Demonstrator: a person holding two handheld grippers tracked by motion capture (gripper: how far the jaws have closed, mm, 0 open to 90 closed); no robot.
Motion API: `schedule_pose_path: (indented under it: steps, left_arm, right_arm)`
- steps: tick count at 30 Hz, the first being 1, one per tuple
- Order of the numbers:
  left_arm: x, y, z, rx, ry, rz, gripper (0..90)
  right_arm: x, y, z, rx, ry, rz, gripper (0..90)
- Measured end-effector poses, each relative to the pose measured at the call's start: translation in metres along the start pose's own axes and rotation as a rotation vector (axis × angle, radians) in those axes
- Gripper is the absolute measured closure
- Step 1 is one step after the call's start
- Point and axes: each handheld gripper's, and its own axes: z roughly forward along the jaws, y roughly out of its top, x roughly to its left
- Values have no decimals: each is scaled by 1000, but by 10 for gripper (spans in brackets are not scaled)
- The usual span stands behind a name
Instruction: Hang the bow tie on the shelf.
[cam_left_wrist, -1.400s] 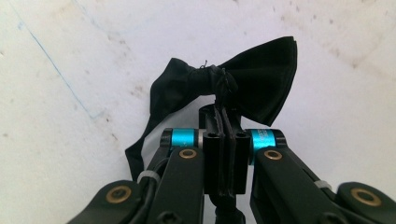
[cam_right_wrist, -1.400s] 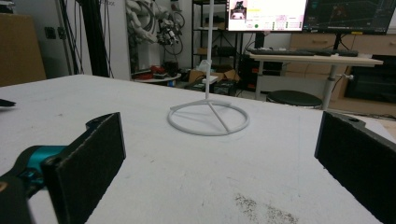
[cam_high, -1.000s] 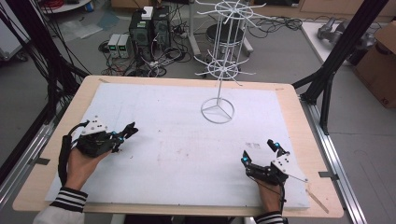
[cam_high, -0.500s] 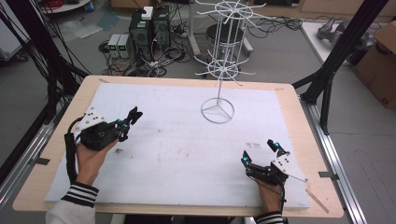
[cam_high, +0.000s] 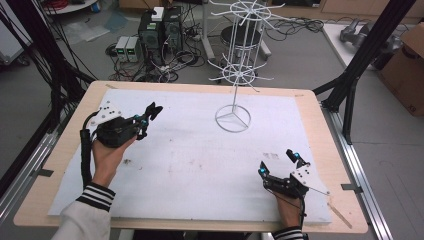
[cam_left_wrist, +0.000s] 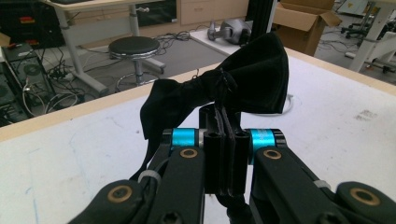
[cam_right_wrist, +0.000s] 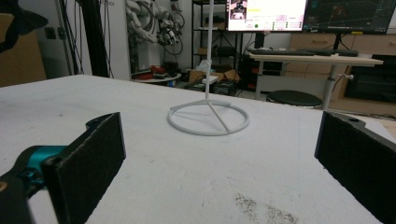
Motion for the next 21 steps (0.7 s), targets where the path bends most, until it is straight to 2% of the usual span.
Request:
schedule_pose_path:
  steps: [3,14,21]
  left_arm:
    - [0,7,7,-12,0,7,877]
    - [1,37,32,-55,-29,-14,879]
    - [-3,55,50,-88,-69,-8,879]
  right_arm:
    - [-1,0,0,-3,-2,-4,7]
    - [-1,0,0,-4,-3,-3,7]
    - [0,0,0,0,-3,2,7]
